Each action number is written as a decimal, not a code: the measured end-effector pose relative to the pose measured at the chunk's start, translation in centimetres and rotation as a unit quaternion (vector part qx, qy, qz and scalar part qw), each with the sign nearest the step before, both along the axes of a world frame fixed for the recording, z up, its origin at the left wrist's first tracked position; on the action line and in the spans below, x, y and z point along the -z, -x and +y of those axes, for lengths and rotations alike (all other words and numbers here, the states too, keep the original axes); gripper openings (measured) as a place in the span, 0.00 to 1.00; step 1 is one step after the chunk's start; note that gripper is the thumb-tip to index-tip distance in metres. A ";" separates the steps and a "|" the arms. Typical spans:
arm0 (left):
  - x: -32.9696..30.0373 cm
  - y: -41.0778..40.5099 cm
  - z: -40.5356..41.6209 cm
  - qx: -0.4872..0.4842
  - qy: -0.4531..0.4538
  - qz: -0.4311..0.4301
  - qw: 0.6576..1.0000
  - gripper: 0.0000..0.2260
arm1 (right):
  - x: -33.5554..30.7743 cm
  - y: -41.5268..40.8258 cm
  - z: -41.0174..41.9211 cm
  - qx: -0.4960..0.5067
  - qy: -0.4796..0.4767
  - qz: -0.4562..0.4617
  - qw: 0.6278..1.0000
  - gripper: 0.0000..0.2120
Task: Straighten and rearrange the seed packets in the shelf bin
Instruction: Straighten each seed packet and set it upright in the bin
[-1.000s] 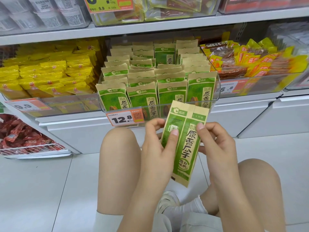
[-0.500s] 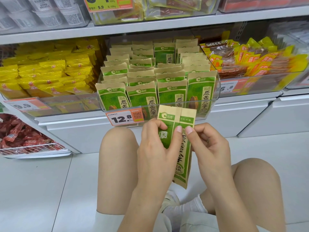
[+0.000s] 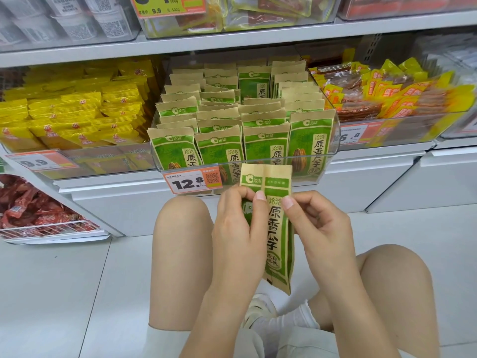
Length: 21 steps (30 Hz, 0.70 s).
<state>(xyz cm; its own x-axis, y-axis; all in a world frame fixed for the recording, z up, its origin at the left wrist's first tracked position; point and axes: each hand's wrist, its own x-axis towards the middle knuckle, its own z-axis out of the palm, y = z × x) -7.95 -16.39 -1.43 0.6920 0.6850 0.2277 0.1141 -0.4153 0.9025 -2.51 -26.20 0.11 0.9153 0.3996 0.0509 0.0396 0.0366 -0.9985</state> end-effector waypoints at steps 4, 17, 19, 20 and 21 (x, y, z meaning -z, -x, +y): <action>-0.5 -0.3 0.5 0.005 0.209 -0.037 0.977 0.14 | -0.6 -0.1 -0.2 -0.042 -0.040 0.077 0.995 0.09; -1.2 0.2 0.3 0.061 0.322 -0.046 0.944 0.18 | -1.4 0.2 0.0 -0.043 -0.033 0.103 0.993 0.10; -1.1 0.1 0.2 0.062 0.321 -0.039 0.944 0.18 | -1.4 0.2 0.1 -0.033 -0.030 0.102 0.994 0.09; -1.1 0.1 0.2 0.063 0.318 -0.035 0.945 0.17 | -1.3 0.1 0.1 -0.026 -0.028 0.100 0.994 0.10; -1.0 0.0 0.2 0.065 0.316 -0.031 0.946 0.17 | -1.3 0.1 0.1 -0.019 -0.026 0.098 0.995 0.11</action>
